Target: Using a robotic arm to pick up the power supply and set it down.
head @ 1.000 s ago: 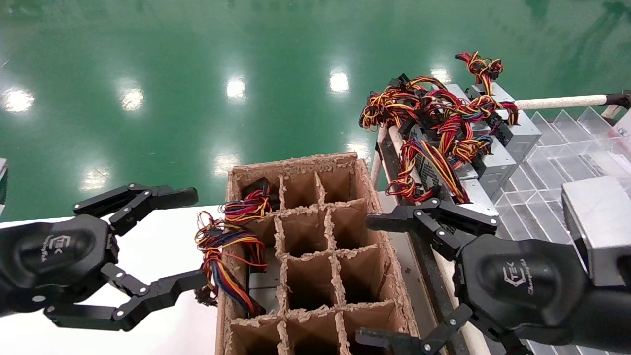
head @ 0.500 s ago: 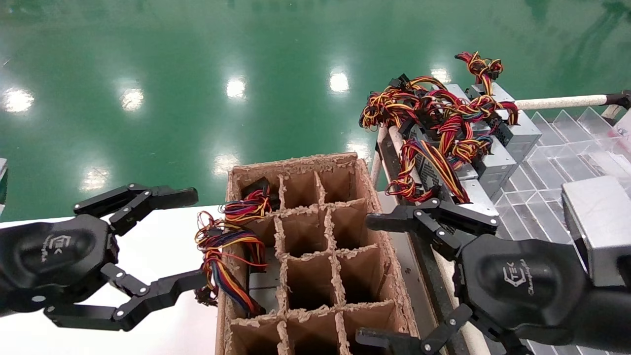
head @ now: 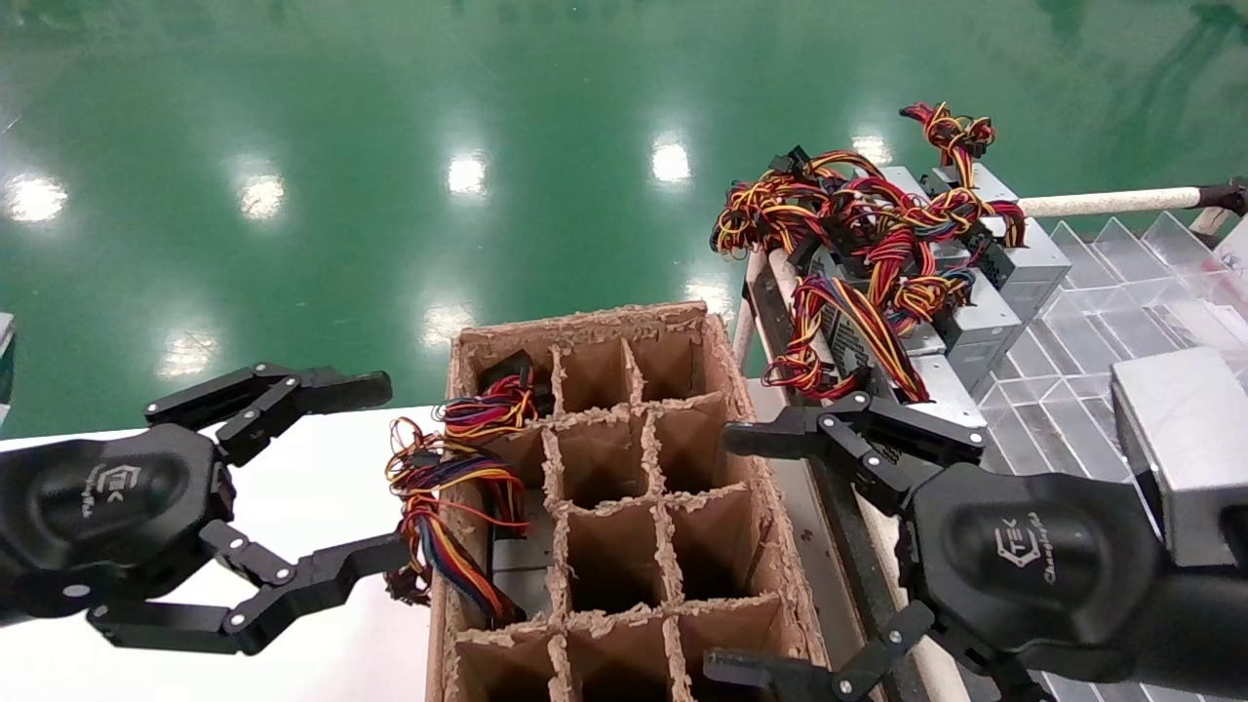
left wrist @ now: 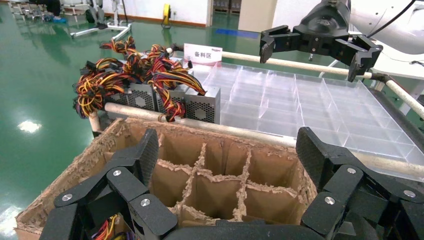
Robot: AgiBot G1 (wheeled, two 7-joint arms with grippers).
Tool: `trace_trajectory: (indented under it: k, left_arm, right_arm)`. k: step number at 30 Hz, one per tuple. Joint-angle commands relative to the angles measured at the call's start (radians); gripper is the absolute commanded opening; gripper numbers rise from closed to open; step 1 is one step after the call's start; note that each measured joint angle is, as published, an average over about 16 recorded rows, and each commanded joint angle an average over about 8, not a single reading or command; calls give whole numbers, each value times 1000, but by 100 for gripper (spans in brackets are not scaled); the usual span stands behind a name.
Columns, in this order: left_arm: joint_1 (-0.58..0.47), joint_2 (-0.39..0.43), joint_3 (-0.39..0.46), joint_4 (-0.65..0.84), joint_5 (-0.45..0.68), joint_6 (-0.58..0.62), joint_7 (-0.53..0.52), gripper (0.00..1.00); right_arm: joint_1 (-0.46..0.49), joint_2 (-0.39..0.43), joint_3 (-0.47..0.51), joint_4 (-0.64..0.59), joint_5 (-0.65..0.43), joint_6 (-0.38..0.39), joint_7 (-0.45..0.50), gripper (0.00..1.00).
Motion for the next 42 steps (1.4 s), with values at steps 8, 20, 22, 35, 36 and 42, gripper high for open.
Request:
trace_trajectory:
  k: [8,20,22,35,36,42]
  left_arm:
    - [0,0,0,0,0,0,0,100]
    - [0,0,0,0,0,0,0,100]
    - [0,0,0,0,0,0,0,100]
    - [0,0,0,0,0,0,0,100]
    - [0,0,0,0,0,0,0,100]
    - [0,0,0,0,0,0,0,100]
  right_arm:
    - [0,0,0,0,0,0,0,100]
    - [0,0,0,0,0,0,0,100]
    - [0,0,0,0,0,0,0,100]
    - [0,0,0,0,0,0,0,100]
    - [0,0,0,0,0,0,0,100]
    - [0,0,0,0,0,0,0,100]
